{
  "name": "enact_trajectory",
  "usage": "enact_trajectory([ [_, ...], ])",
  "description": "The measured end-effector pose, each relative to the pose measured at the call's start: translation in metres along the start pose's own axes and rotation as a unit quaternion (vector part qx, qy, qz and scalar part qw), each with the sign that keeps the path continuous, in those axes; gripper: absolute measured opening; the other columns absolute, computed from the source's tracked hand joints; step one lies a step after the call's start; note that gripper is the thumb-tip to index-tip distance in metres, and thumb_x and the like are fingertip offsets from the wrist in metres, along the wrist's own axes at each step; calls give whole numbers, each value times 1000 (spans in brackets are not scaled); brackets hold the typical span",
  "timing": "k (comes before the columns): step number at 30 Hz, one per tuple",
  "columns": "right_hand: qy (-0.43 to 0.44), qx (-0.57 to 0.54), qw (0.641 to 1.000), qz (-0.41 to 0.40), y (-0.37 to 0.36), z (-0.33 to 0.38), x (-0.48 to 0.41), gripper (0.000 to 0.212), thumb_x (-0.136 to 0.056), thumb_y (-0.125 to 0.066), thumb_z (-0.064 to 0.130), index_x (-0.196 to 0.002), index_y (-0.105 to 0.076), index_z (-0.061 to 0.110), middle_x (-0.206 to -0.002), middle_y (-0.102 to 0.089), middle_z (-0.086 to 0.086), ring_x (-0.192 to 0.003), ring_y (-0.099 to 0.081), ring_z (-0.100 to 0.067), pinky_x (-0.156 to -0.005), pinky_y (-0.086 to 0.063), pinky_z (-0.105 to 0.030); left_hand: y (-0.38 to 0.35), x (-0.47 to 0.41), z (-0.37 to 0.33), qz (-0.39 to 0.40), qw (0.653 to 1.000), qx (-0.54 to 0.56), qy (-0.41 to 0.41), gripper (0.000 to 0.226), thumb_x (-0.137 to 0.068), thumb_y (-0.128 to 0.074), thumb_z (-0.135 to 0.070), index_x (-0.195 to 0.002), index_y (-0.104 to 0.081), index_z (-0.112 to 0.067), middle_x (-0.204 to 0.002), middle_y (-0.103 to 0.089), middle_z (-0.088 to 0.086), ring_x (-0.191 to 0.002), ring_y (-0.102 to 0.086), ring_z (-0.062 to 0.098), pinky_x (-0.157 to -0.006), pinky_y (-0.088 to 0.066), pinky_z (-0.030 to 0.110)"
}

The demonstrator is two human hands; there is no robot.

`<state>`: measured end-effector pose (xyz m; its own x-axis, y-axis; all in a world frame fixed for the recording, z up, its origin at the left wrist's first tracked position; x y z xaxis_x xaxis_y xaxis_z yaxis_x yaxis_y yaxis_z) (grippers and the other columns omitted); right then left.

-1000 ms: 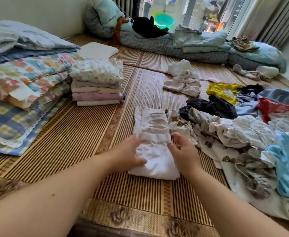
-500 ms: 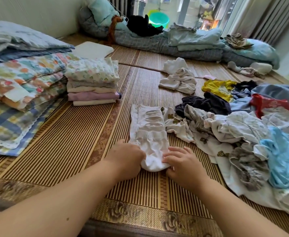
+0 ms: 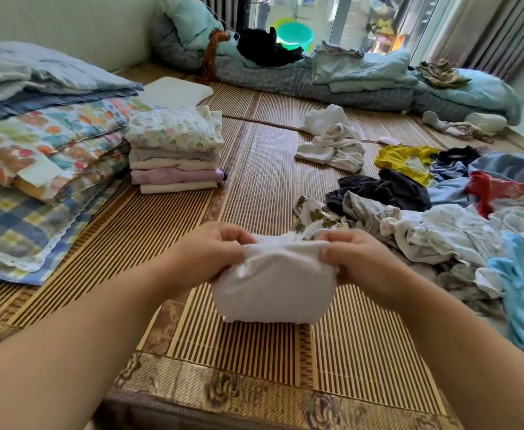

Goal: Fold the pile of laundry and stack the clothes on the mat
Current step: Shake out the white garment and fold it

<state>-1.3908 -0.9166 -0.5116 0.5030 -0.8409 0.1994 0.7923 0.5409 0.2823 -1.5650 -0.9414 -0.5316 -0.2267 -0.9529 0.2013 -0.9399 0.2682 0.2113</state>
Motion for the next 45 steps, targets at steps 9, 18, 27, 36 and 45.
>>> enact_trajectory([
  [9, -62, 178, 967, -169, 28, -47, -115, 45, -97, -57, 26, -139, -48, 12, -134, -57, -7, -87, -59, -10, -69, -51, -28, 44, -48, 34, -224, 962, -133, 84, 60, -89, -44, -66, -135, -47, -27, -134, -54, 7, -119, -54, 27, -96, -46, 45],
  [18, 60, 547, 835, 4, -36, -55, -109, 41, -100, -34, 51, -134, -52, 38, -145, -48, 8, -130, -44, -18, -106, -40, -43, -27, -52, 74, 24, 896, -430, 113, 51, -90, -46, -57, -139, -33, -51, -162, 8, -2, -146, 17, 31, -108, 10, 67],
  [27, -156, 522, 838, -30, -19, -82, -64, 55, -86, -47, 70, -67, -55, 19, -63, -56, 6, -51, -52, -8, -47, -43, -22, 30, -29, 66, -135, 857, -460, 190, 84, -73, -53, -75, -141, -30, -31, -144, -35, 8, -128, -38, 30, -102, -39, 50],
  [36, -260, 326, 902, -114, 2, -104, -46, 39, -80, -70, 53, -77, -64, 15, -74, -64, 2, -61, -58, -11, -52, -42, -24, 6, -18, 77, -53, 903, -372, 210, 100, -80, -58, -54, -153, 2, -21, -107, -62, -2, -91, -62, 15, -86, -54, 36],
  [45, -246, 280, 925, -78, -31, -89, -48, 29, -83, -71, 39, -79, -54, 16, -82, -63, 2, -71, -63, -10, -58, -51, -22, 5, -13, 75, -12, 977, -126, 169, 83, -87, -65, -18, -147, -12, -42, -110, -62, 4, -90, -67, 20, -83, -59, 39],
])
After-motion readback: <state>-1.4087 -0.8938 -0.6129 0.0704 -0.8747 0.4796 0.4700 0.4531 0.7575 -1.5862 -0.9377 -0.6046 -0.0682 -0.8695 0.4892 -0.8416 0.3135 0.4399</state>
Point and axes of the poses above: each hand's wrist, its own x-axis away from the middle knuckle, its own y-axis out of the back of the hand, z = x × y, the point moved 10 cm from there along -x, towards the middle knuckle
